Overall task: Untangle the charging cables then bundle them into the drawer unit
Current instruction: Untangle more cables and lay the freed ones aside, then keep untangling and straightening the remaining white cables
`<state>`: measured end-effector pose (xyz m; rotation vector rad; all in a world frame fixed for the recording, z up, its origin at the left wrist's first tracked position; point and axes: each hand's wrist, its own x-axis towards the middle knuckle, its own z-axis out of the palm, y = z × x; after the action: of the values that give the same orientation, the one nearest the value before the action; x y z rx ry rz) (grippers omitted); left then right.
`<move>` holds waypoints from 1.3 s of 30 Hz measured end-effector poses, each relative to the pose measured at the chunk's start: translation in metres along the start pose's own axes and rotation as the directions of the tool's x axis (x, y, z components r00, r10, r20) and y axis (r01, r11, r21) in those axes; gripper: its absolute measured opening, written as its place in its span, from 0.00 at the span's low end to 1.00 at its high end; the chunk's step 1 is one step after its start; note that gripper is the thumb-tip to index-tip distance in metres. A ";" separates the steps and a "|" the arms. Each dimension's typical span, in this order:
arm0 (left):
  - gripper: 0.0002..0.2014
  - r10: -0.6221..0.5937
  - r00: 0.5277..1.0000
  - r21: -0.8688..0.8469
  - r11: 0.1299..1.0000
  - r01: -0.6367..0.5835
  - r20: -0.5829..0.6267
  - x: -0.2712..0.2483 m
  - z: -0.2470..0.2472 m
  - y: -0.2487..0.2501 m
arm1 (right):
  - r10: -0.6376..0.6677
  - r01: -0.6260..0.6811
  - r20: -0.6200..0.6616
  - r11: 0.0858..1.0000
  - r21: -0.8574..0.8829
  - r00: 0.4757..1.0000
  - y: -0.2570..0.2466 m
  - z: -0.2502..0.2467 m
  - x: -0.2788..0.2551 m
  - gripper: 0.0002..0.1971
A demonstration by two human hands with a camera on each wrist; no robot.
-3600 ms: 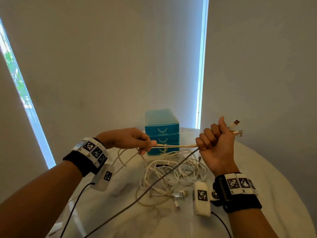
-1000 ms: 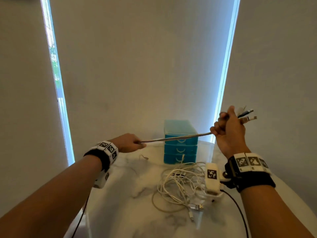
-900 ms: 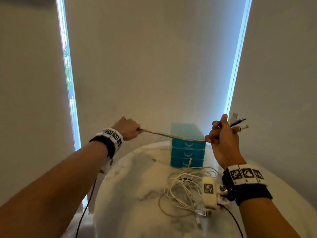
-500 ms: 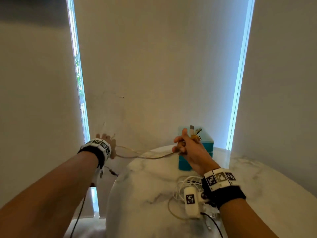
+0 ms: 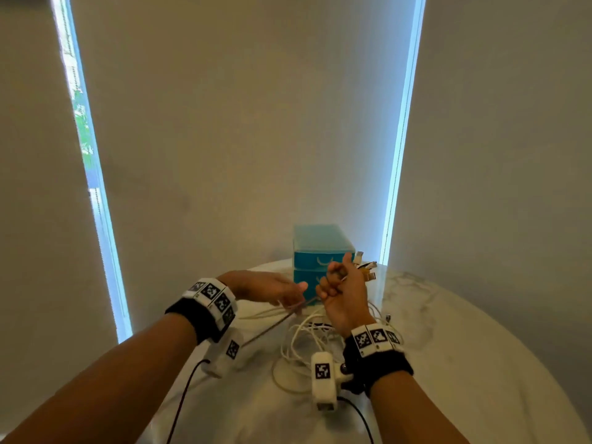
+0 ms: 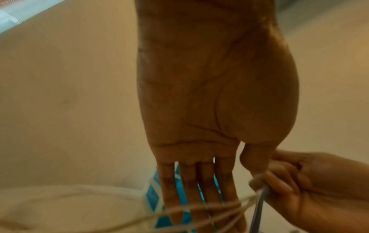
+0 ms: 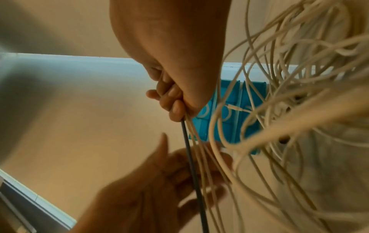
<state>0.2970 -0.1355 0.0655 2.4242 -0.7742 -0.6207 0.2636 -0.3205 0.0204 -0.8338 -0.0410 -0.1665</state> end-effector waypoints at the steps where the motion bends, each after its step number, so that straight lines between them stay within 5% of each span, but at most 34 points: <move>1: 0.26 0.018 0.999 -0.002 1.000 -0.018 0.026 0.006 0.009 0.002 | 0.008 -0.008 0.010 1.000 0.020 1.000 -0.005 -0.002 0.000 0.26; 9: 0.18 0.117 0.973 -0.049 0.990 -0.129 -0.200 0.039 0.041 -0.001 | 0.088 -0.097 0.051 0.971 0.218 0.995 -0.029 -0.028 -0.006 0.28; 13: 0.26 0.150 0.967 -0.185 0.964 -0.189 -0.207 0.046 0.046 0.016 | 0.117 -0.126 0.051 0.963 0.239 0.992 -0.024 -0.038 -0.006 0.30; 17: 0.14 0.250 0.954 0.091 0.967 -0.238 -0.166 0.054 0.040 0.021 | 0.086 -0.092 0.061 0.991 0.097 0.994 -0.032 -0.043 0.001 0.35; 20: 0.15 0.293 0.906 0.146 0.955 -0.259 -0.306 0.059 0.038 0.023 | 0.075 -0.071 0.057 0.995 -0.067 0.996 -0.035 -0.046 0.008 0.39; 25: 0.10 0.375 0.798 0.264 0.924 -0.278 -0.472 0.072 0.023 0.006 | 0.048 -0.043 0.078 0.997 -0.067 0.996 -0.041 -0.052 0.005 0.24; 27: 0.16 0.407 0.779 0.368 0.897 -0.244 -0.476 0.077 0.020 -0.004 | 0.027 -0.021 0.055 0.996 -0.092 0.998 -0.040 -0.059 0.003 0.19; 32: 0.14 0.424 0.818 0.482 0.850 -0.212 -0.388 0.081 0.014 -0.001 | -0.094 0.089 -0.055 0.992 -0.087 0.994 -0.033 -0.080 -0.006 0.18; 37: 0.06 0.365 0.883 0.563 0.813 -0.148 -0.295 0.084 0.014 0.006 | -0.341 0.277 -0.135 0.895 -0.350 0.930 -0.026 -0.089 -0.008 0.09; 39: 0.10 0.352 0.895 0.548 0.822 -0.156 -0.273 0.084 0.021 0.010 | -0.385 0.278 -0.169 0.851 -0.445 0.907 -0.025 -0.090 -0.006 0.08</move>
<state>0.3432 -0.2024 0.0328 2.7072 -1.1966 0.1824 0.2506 -0.4023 -0.0225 -1.2215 0.0943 -0.6303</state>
